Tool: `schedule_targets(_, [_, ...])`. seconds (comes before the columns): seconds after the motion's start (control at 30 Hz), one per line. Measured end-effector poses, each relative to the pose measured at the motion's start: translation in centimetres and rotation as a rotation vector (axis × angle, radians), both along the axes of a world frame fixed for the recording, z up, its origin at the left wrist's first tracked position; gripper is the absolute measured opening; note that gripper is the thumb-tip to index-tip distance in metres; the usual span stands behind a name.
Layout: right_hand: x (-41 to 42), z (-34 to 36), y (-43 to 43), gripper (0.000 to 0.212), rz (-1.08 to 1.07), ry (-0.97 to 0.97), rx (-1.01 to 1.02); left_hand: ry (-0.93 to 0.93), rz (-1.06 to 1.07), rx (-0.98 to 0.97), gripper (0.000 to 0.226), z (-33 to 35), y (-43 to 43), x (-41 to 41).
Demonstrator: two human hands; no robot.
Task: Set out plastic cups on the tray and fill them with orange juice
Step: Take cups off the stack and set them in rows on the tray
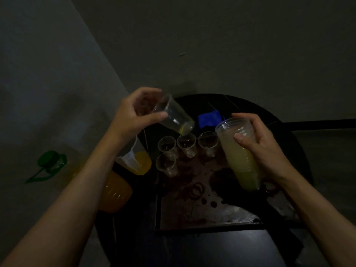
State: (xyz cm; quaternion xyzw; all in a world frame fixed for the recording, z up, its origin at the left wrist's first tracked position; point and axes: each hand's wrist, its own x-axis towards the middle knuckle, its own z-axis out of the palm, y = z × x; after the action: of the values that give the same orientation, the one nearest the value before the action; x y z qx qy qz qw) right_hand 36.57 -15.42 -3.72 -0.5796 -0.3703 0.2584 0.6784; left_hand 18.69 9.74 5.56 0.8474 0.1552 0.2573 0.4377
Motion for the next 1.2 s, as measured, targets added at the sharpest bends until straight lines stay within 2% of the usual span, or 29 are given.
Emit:
schedule_targets(0.13, [0.2,-0.1,-0.1,0.045,-0.003,0.028,-0.014,0.274,0.059,0.178,0.070,-3.8,-0.7,-1.4])
schedule_targets(0.33, [0.2,0.2,-0.3,0.048,-0.009,0.015,-0.018,0.474,0.058,0.401,0.072,-9.3,-2.0,-0.9])
schedule_targets(0.5, [0.2,0.0,-0.3,0.052,-0.016,0.035,-0.006,0.559,0.085,0.438,0.072,-12.7,-3.1,-0.1])
schedule_targets(0.67, [0.1,0.0,-0.3,0.047,-0.014,0.060,0.017,0.607,0.129,0.434,0.080,-14.7,-4.0,0.4])
schedule_targets(1.2, [0.3,-0.1,-0.4,0.043,-0.027,0.064,0.029,0.674,0.170,0.492,0.074,-14.7,-4.9,1.2])
